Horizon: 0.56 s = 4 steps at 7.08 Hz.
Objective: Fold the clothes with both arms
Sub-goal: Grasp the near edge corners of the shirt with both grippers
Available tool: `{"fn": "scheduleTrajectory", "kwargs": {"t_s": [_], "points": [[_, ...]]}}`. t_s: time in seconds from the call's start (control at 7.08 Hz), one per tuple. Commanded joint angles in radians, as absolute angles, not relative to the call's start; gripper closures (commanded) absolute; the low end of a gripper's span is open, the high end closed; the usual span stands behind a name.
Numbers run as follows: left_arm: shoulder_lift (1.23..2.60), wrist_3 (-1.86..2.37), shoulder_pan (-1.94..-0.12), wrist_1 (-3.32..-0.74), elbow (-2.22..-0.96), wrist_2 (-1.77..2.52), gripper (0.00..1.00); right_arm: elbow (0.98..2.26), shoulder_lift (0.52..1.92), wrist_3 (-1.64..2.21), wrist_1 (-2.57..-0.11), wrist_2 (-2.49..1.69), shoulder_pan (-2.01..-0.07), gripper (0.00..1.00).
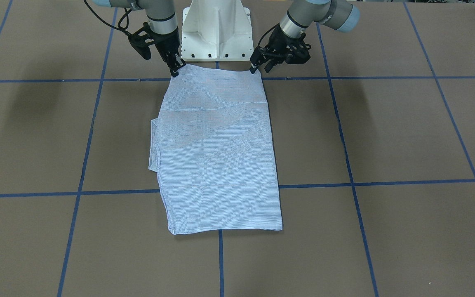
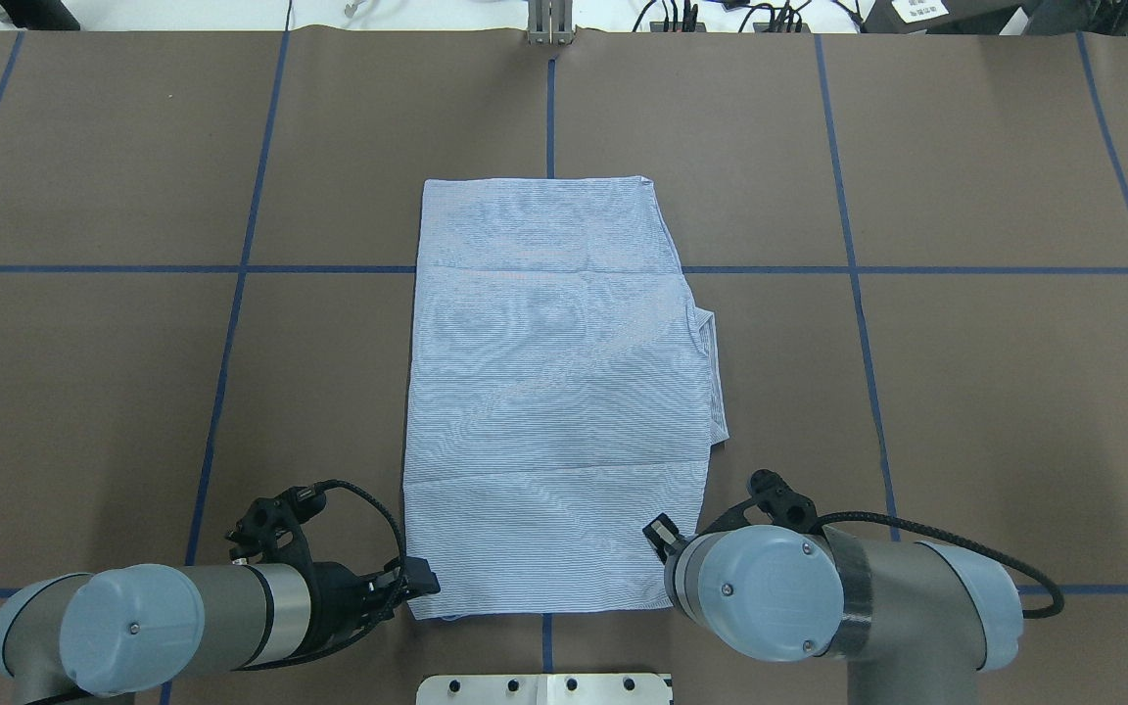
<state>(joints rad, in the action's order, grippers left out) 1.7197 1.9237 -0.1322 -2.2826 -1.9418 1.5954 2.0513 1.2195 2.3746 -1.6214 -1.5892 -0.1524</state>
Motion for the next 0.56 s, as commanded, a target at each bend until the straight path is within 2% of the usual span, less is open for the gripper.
{"fn": "scheduleTrajectory", "kwargs": {"t_s": [0.0, 0.14, 0.42], "points": [[1.733, 1.924, -0.130, -2.283, -1.928, 1.595, 0.44, 2.052, 1.220, 2.375, -1.621, -1.589, -0.152, 1.00], [1.735, 1.924, -0.130, -2.283, -1.922, 1.595, 0.48, 2.054, 1.220, 2.375, -1.621, -1.589, -0.153, 1.00], [1.733, 1.924, -0.130, -2.281, -1.919, 1.595, 0.65, 2.056, 1.220, 2.375, -1.621, -1.589, -0.155, 1.00]]}}
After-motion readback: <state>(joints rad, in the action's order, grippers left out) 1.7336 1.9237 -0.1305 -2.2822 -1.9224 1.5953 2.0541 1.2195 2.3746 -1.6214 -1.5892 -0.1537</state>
